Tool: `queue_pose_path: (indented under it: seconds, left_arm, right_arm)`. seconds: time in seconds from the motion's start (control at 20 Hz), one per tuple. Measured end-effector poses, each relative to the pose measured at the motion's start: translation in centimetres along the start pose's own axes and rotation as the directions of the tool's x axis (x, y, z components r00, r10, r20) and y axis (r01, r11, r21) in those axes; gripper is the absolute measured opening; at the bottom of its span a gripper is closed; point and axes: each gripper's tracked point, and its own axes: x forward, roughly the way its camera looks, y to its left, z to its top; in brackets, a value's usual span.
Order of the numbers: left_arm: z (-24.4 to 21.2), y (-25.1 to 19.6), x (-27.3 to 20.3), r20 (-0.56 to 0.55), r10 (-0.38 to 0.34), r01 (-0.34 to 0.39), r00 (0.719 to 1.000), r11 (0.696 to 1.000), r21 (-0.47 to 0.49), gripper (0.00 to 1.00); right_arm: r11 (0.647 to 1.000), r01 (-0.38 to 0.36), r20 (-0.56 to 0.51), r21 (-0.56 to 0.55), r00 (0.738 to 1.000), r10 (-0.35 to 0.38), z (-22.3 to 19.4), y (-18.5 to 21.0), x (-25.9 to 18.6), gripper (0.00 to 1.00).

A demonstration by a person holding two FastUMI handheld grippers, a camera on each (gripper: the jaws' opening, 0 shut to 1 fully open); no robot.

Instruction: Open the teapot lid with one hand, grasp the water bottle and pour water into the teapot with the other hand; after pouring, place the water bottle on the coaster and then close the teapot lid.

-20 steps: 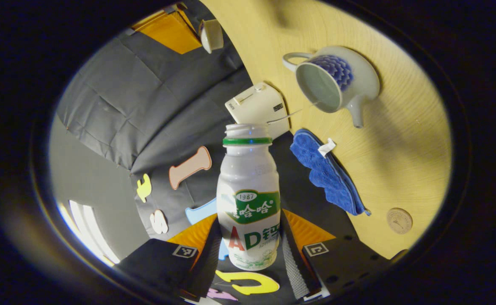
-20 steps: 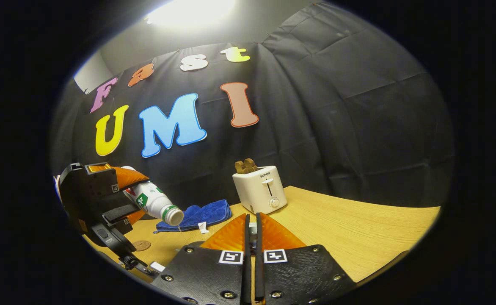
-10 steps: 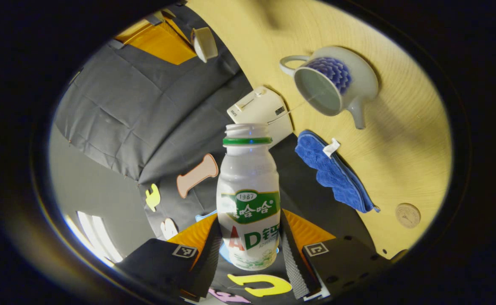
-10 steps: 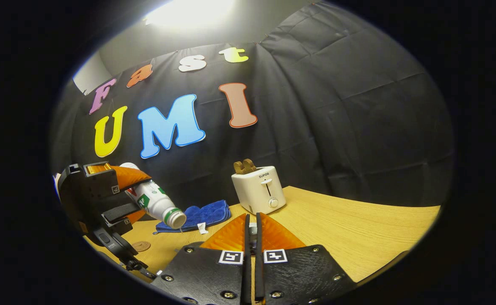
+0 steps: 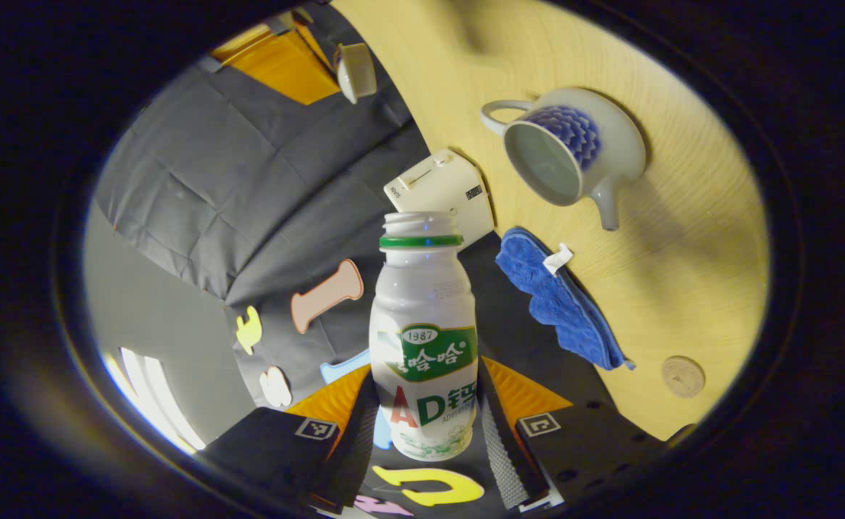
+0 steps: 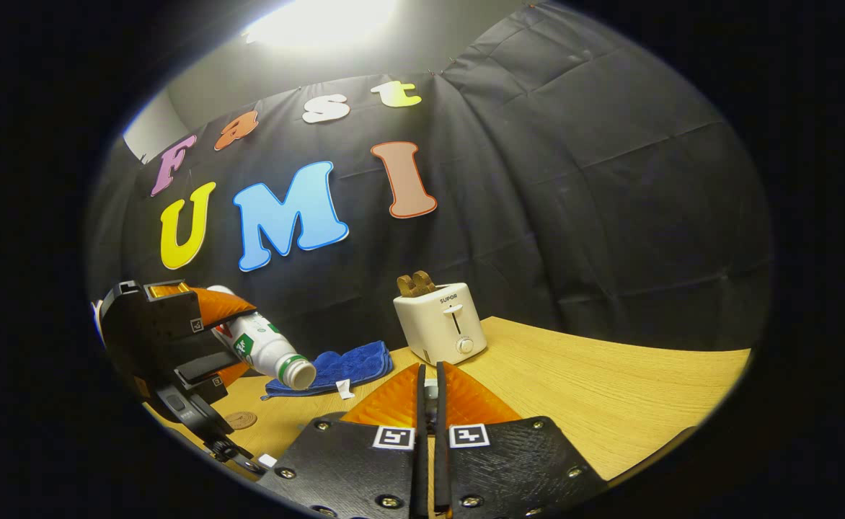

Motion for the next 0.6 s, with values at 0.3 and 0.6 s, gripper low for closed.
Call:
queue_pose_path:
  seconds: [0.3, 0.6]
  left_arm:
    - [-0.6, -3.6, 0.5, -0.012, -0.1, 0.089, 0.995, 0.927, -0.365, 0.79]
    - [-1.7, -6.4, -1.2, -0.037, -0.166, 0.1, 0.985, 0.74, -0.665, 0.82]
  right_arm:
    - [1.0, 0.013, 0.019, 0.008, 1.0, -0.014, 0.3, -0.5, -0.3, 0.03]
    - [1.0, -0.009, 0.01, -0.005, 1.0, 0.009, -0.1, 0.2, 0.0, 0.03]
